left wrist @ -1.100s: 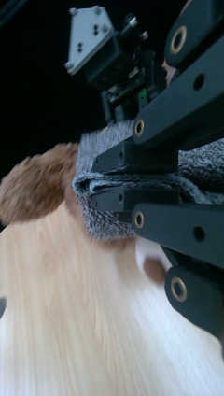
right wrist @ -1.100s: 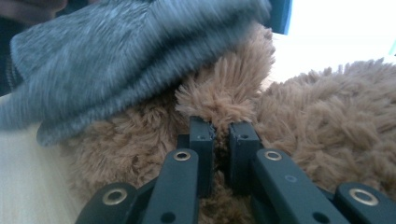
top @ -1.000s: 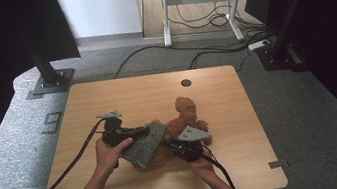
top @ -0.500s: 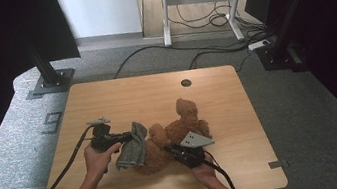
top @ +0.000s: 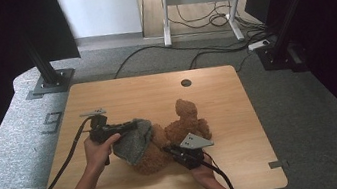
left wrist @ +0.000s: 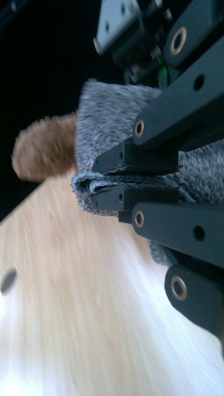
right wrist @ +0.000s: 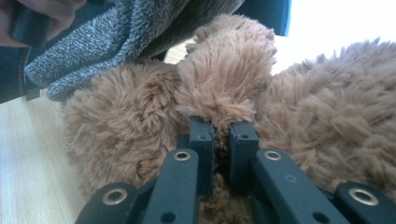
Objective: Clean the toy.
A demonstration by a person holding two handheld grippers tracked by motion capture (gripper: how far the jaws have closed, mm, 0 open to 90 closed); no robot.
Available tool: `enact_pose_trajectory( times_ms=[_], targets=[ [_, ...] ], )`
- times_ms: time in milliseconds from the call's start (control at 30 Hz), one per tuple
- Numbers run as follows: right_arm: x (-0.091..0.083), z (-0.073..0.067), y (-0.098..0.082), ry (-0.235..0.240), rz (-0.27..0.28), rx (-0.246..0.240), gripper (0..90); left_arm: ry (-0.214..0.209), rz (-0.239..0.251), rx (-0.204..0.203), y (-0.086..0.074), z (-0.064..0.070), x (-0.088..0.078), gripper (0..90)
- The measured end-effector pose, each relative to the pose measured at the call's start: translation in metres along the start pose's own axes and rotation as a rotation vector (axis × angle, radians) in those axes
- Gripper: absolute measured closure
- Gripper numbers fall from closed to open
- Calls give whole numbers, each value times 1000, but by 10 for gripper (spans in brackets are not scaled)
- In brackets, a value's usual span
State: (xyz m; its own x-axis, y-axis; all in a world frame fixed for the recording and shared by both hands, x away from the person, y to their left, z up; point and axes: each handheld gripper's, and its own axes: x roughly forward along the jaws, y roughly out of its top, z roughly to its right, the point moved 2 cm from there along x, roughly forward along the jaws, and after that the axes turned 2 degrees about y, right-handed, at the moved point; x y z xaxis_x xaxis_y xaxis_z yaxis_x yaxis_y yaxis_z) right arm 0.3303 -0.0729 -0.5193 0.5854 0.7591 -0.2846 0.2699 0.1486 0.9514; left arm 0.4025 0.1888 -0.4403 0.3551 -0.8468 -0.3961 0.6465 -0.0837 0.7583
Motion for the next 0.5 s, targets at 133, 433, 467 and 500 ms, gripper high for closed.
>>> enact_pose_trajectory(
  times_ms=[133, 433, 467, 500],
  targets=[
    [2, -1, 1, -3, 1, -2, 827, -26, -10, 23, 6, 13, 13, 826],
    [9, -8, 1, -6, 1, -23, 827, -50, -70, 60, 16, 38, 63, 822],
    [10, -9, 1, -5, 1, -25, 827, -50, -70, 60, 16, 38, 63, 822],
    [10, -9, 1, -5, 1, -25, 827, -39, -81, 66, 16, 38, 66, 822]
  ],
)
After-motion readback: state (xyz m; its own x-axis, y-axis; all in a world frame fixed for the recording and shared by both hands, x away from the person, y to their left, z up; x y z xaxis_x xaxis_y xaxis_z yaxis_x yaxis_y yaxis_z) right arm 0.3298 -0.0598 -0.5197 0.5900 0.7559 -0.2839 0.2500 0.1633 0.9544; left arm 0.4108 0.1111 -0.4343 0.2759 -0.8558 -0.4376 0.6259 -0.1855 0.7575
